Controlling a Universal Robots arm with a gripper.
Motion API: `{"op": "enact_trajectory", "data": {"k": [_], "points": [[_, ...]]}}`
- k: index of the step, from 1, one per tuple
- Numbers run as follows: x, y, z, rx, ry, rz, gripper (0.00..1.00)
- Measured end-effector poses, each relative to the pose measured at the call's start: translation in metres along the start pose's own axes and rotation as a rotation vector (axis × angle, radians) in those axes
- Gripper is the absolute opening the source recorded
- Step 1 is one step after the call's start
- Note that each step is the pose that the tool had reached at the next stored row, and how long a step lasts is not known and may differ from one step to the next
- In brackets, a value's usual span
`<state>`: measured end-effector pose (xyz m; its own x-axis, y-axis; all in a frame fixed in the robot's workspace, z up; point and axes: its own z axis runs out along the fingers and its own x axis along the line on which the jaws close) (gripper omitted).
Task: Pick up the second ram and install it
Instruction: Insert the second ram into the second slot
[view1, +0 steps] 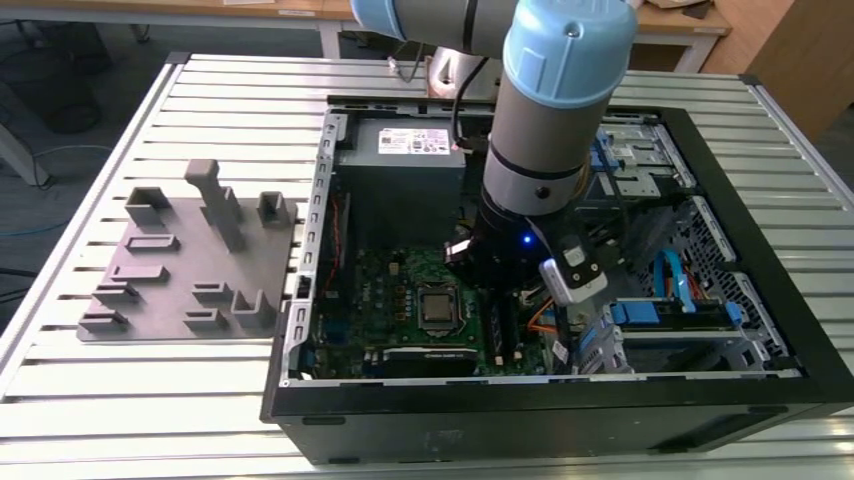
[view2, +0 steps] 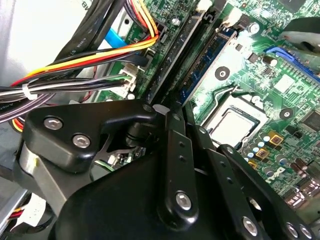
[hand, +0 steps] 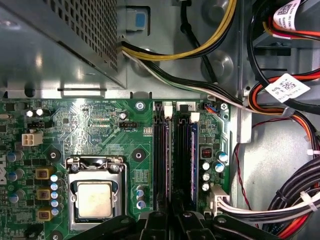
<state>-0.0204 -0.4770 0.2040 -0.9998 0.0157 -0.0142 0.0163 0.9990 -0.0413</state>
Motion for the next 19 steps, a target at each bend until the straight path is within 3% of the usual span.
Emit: {"op": "enact_trajectory", "data": {"k": [2, 3, 6, 13, 16, 19], "points": [[0.0000, 0.0000, 0.0002, -0.0001, 0.0001, 0.000, 0.15], [0.0000, 0.0000, 0.0001, 0.0001, 0.0002, 0.000, 0.22], [0.0000, -0.0002, -0.0024, 0.0009, 0.0005, 0.000, 0.22], [-0.0004, -0.0013, -0.0327, 0.0039, 0.0002, 0.000, 0.22], [-0.0005, -0.0013, -0.0454, 0.0042, 0.0002, 0.000, 0.14], [-0.0006, -0.0014, -0.0496, 0.0041, 0.0002, 0.000, 0.11]]}}
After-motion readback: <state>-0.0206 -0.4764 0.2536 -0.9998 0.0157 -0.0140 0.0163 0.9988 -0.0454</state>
